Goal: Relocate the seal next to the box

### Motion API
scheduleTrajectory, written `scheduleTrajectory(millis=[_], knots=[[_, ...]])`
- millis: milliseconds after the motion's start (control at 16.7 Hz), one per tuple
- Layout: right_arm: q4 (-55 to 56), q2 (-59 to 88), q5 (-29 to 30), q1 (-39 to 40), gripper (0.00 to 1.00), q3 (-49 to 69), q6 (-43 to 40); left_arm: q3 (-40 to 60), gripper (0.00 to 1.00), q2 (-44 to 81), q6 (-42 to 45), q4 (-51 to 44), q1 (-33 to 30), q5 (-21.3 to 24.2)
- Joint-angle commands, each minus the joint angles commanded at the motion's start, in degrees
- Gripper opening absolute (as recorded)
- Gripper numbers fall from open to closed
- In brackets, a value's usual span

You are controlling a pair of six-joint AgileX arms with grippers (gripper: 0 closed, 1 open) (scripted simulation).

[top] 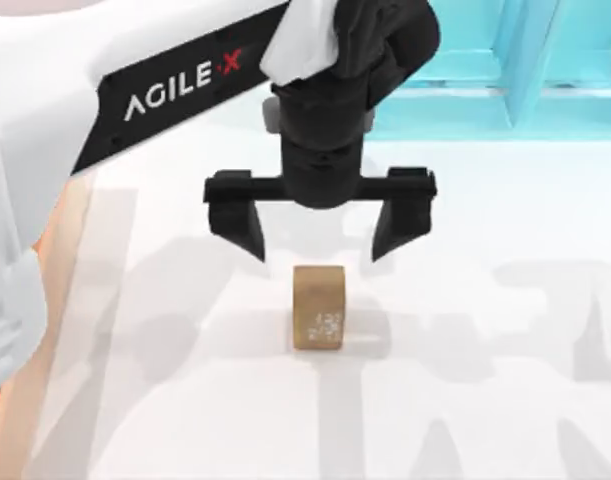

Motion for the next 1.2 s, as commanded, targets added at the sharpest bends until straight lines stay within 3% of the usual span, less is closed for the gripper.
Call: scheduleTrajectory(millis=[360,840,1140,1200], knots=[[0.00,0.00,0.00,0.00,1.00,0.00,0.00,-1.07,1.00,0.05,0.15,1.07,0.24,0.01],[0.00,0.00,0.00,0.00,1.00,0.00,0.00,-15.90,1.00,3.01,0.24,19.24,0.20,0.03],[0.00,0.00,0.00,0.00,1.00,0.00,0.00,-17.52,1.00,3.40,0.22,20.92,0.18,0.03],[0.00,0.00,0.00,0.00,1.00,0.00,0.00,-17.52,0.92,3.40,0.22,20.92,0.18,0.03]])
